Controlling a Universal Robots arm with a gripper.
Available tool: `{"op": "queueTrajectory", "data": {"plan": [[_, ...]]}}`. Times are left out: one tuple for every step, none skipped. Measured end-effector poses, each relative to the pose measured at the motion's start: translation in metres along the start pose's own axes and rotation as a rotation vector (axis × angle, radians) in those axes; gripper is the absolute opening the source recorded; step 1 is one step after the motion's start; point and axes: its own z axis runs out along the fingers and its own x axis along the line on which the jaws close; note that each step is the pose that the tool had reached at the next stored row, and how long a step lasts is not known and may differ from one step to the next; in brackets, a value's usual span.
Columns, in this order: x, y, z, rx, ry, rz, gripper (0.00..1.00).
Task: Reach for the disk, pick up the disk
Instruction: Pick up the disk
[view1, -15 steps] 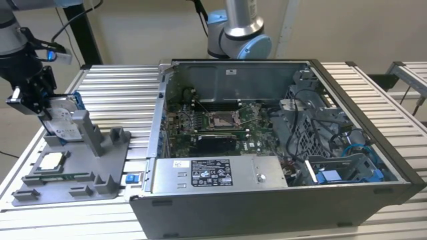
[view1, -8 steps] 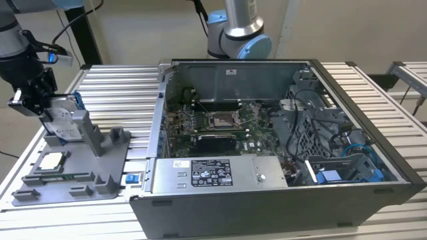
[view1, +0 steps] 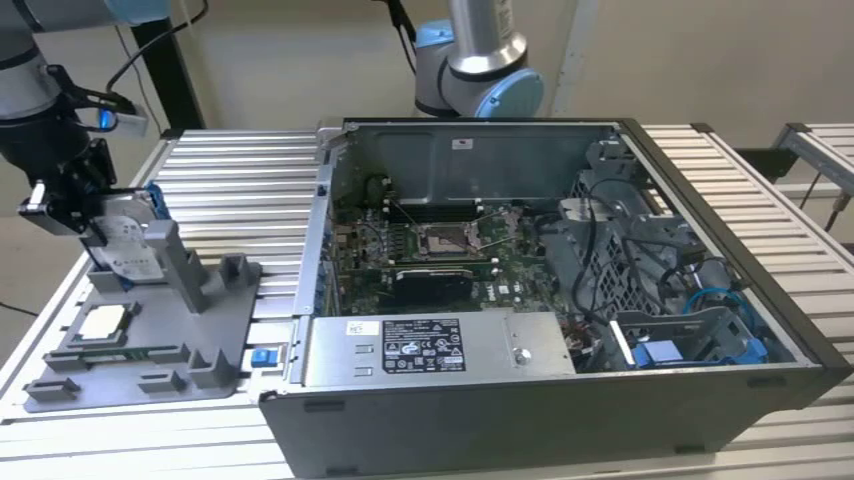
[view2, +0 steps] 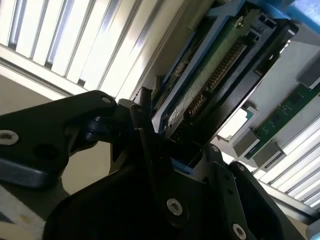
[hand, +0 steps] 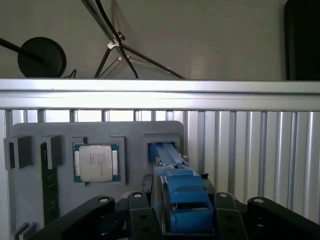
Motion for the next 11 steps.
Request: {"op": "queueTrajectory", "data": {"plan": [[0.0000, 0.0000, 0.0001, 0.0001, -0.0001, 0.000, 1.00], [0.0000, 0.0000, 0.0004, 0.0005, -0.0004, 0.000, 1.00], [0.0000, -0.0001, 0.0005, 0.0008, -0.0007, 0.000, 1.00], [0.0000, -0.0001, 0.0005, 0.0009, -0.0008, 0.000, 1.00], [-0.0001, -0.0001, 0.0004, 0.0010, -0.0009, 0.000, 1.00], [-0.0001, -0.0001, 0.0000, 0.0012, -0.0010, 0.000, 1.00], [-0.0001, -0.0001, -0.0005, 0.0022, -0.0015, 0.000, 1.00], [-0.0002, -0.0001, -0.0014, 0.0025, -0.0017, 0.000, 1.00], [-0.0002, -0.0001, -0.0019, 0.0022, -0.0015, 0.000, 1.00], [-0.0002, -0.0001, -0.0023, 0.0016, -0.0012, 0.000, 1.00], [-0.0002, 0.0000, -0.0028, 0.0010, -0.0008, 0.000, 1.00]]}}
